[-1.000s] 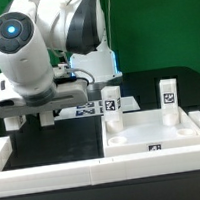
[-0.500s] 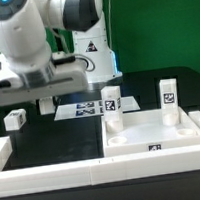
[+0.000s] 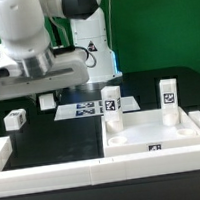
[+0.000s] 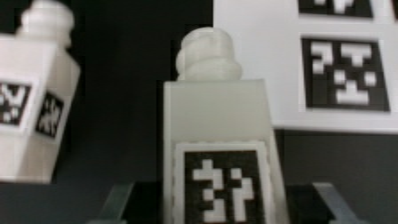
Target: Assemble square table
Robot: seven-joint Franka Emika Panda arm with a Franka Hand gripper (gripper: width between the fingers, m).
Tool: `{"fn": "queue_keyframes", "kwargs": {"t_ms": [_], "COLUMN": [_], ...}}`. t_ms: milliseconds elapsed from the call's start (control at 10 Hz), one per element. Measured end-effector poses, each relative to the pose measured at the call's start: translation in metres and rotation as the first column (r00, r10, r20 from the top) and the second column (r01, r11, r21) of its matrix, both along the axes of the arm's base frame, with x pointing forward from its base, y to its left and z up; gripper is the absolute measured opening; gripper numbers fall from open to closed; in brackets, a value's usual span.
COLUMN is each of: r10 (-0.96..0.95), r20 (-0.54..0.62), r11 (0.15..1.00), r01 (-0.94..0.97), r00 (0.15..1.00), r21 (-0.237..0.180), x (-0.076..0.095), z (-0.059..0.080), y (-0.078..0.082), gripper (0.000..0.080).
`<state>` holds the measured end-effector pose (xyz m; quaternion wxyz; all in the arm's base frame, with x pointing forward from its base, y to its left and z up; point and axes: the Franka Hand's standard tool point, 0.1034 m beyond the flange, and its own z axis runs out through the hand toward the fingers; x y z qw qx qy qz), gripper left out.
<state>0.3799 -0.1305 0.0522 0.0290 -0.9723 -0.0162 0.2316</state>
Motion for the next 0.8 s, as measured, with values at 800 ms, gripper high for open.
{"fn": "queue_keyframes", "kwargs": {"t_ms": [800], "r10": [-0.035], "r20": [0.447], "r11": [0.999], "r01": [0.048], "r00": [0.894], "r21": [-0.017], "x": [0.062], "z": [0.037], "y": [0.008], "gripper": [0.0291]}}
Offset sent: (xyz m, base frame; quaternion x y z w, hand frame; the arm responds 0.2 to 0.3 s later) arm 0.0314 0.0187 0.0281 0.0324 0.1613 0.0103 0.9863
